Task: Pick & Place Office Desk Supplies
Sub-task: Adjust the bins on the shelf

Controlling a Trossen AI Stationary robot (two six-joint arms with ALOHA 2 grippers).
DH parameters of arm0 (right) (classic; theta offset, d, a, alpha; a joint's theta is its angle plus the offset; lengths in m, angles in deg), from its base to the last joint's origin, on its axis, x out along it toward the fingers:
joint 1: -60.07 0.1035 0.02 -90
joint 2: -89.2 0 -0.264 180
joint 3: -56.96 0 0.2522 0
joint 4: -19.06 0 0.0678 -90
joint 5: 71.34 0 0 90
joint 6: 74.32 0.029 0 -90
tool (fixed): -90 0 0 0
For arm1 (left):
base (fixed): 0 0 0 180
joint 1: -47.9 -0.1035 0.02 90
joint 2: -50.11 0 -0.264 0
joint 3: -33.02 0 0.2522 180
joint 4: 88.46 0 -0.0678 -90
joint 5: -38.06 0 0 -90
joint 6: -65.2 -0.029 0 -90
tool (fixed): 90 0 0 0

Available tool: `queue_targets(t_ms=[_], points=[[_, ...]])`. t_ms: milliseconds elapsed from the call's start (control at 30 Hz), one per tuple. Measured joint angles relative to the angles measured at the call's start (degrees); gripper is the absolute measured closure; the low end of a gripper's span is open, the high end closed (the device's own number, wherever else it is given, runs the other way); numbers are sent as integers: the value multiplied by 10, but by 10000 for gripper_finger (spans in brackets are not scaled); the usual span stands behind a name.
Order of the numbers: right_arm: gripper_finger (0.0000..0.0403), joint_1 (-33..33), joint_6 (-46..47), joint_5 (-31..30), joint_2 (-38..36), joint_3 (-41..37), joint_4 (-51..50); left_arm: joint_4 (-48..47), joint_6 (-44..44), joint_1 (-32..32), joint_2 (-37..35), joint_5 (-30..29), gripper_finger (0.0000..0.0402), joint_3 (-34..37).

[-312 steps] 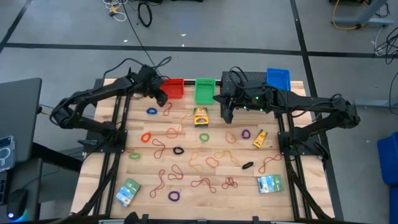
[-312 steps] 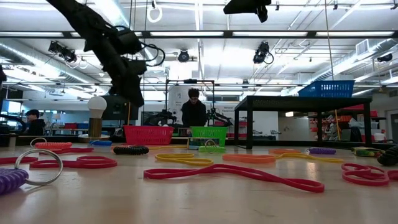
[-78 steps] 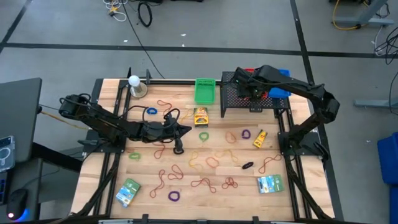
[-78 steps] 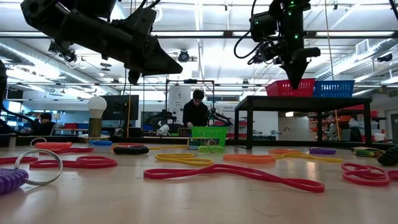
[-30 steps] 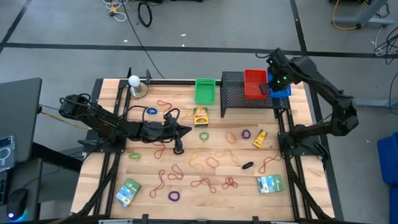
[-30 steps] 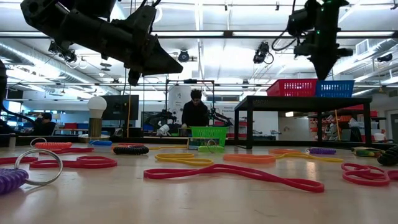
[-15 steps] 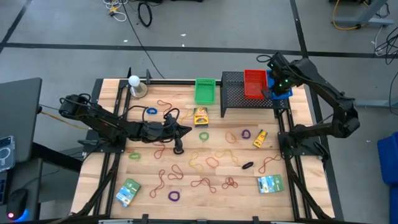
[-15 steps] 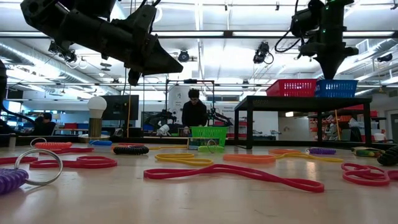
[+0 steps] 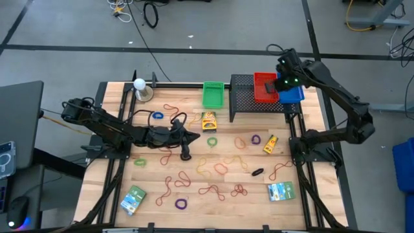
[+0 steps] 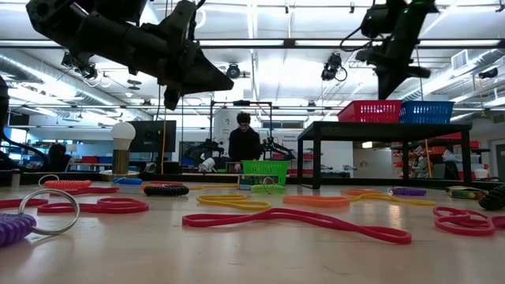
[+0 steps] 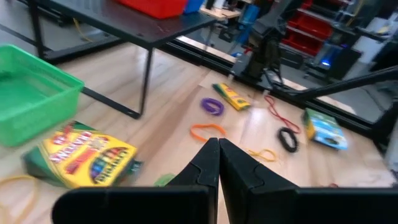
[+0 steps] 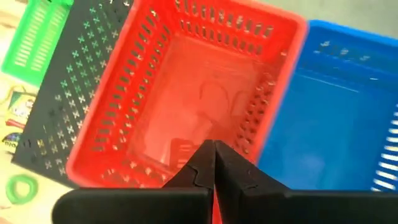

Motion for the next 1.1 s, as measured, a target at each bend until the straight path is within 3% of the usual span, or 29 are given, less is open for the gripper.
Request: queue_targets(t_ms=[200,767,1100], points=[[396,0,0,-25,40,0,0,-5,6,0,0,-5,391,0],[396,0,-15,-55,40,0,-10,-6,8,0,0,-10,391,0],[396,0,-15,-68,40,0,-17,-7,63,-18,0,-23,391,0]])
